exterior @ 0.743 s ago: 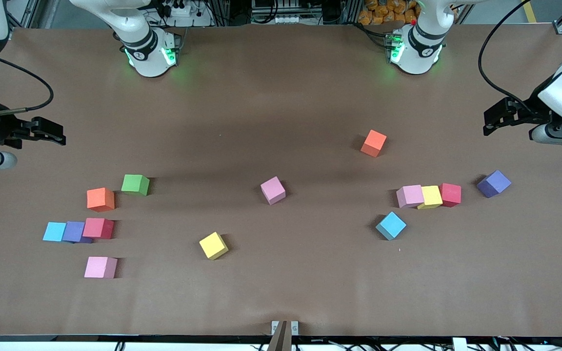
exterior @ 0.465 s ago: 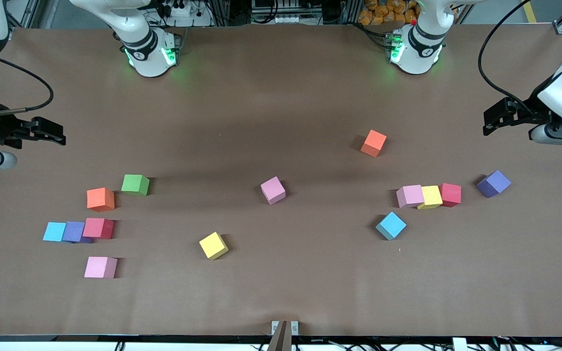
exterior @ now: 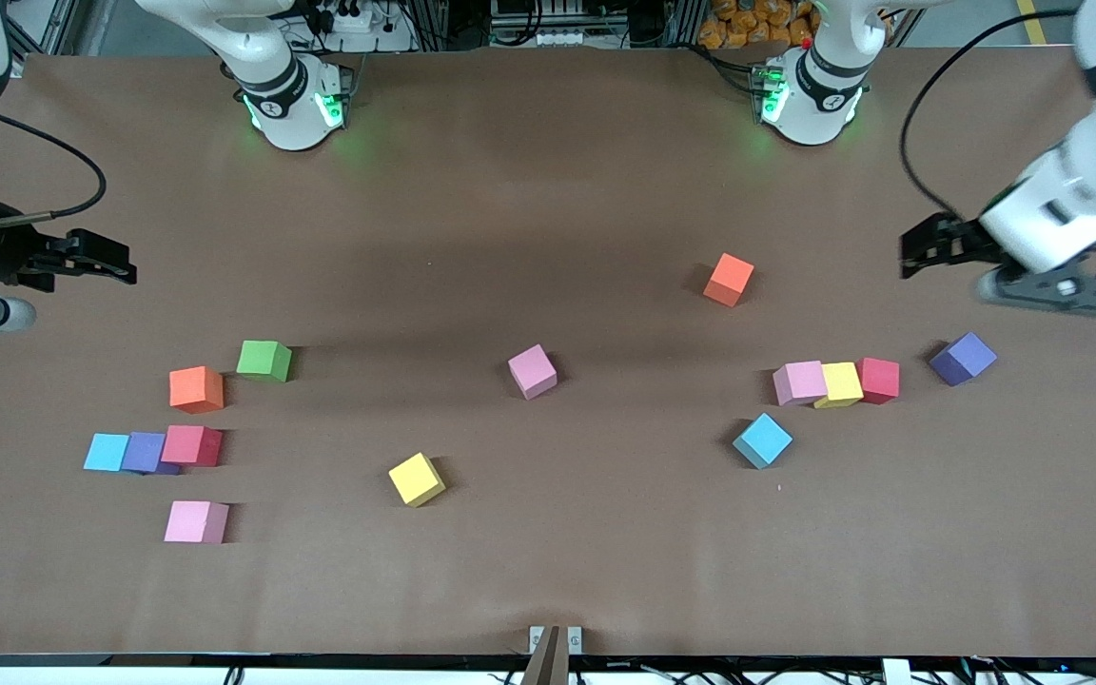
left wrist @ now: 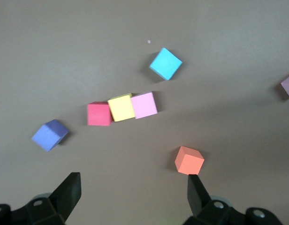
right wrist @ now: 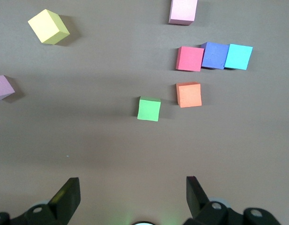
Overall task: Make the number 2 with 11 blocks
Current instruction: 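Reach the left gripper to the orange cube while the right gripper reaches green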
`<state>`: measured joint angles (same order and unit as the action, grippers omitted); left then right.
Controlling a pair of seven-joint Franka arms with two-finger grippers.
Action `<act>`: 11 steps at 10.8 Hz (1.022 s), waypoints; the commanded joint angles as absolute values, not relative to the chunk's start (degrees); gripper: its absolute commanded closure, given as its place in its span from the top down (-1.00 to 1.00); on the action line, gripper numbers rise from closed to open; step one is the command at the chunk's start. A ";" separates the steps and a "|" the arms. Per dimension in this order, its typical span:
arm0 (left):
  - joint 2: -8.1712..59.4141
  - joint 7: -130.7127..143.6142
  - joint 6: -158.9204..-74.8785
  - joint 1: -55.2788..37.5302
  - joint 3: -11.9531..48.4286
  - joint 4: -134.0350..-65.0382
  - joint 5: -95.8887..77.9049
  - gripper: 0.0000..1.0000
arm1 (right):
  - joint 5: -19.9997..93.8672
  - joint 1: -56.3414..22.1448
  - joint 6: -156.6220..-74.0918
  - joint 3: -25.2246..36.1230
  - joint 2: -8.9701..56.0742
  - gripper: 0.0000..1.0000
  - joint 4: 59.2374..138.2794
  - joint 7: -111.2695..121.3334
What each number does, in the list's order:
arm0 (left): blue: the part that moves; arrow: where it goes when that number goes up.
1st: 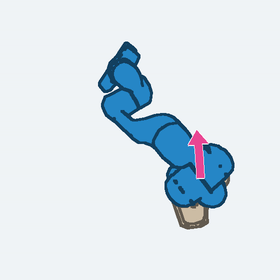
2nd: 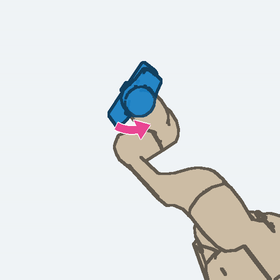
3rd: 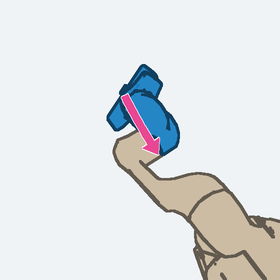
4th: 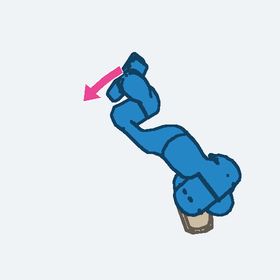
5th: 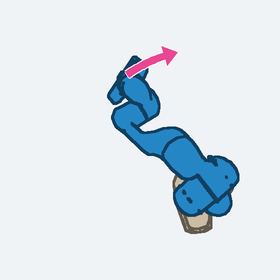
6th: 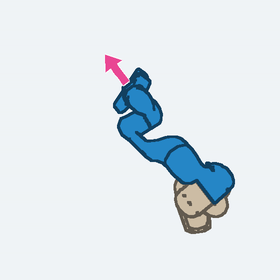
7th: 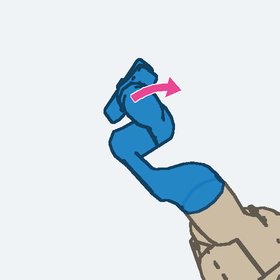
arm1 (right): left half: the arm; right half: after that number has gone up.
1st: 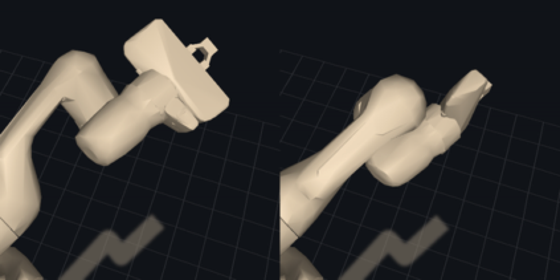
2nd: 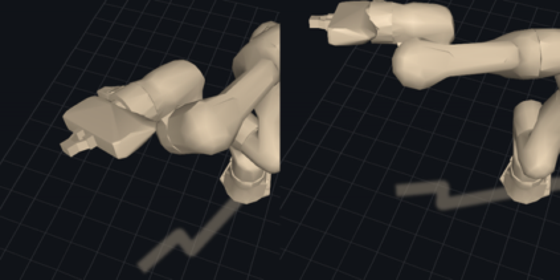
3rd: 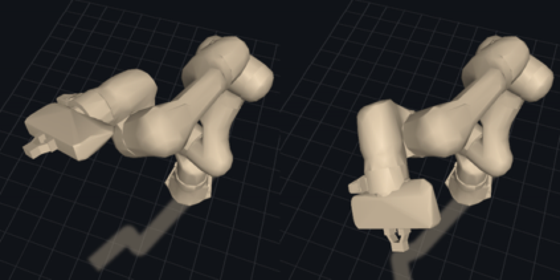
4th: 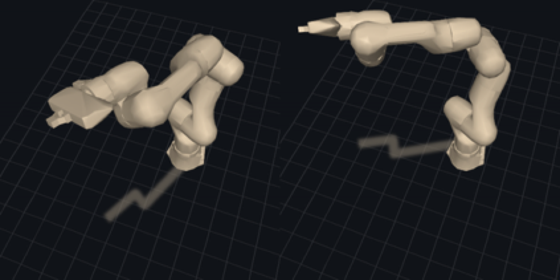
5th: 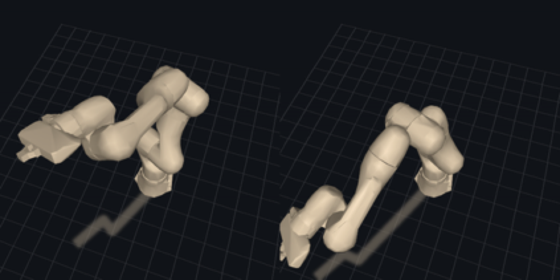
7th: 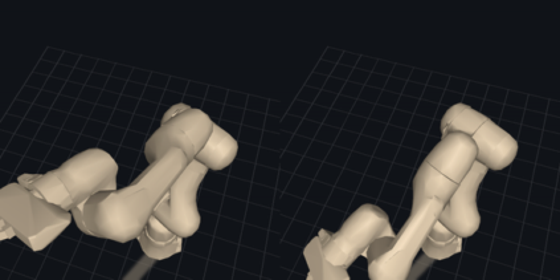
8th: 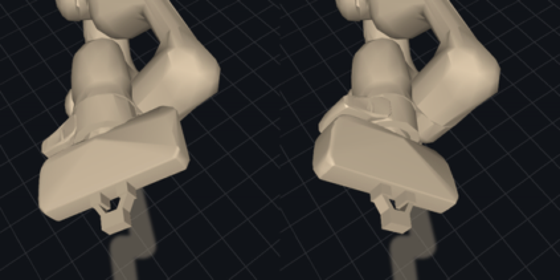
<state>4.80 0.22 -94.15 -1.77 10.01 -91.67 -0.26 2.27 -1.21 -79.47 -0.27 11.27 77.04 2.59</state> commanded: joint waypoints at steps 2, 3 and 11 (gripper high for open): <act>0.89 -0.88 -102.72 -3.43 13.52 -104.99 -0.79 1.00 | 3.52 -1.76 -79.63 -0.35 11.43 1.00 76.55 1.76; -0.34 -0.88 -105.44 -3.43 15.36 -109.38 -0.79 1.00 | 3.25 -1.67 -80.85 -0.44 12.12 1.00 76.73 1.76; -3.69 -8.69 -126.46 -4.75 20.57 -134.01 1.23 1.00 | 3.43 -1.14 -82.62 -0.26 25.83 1.00 77.25 2.46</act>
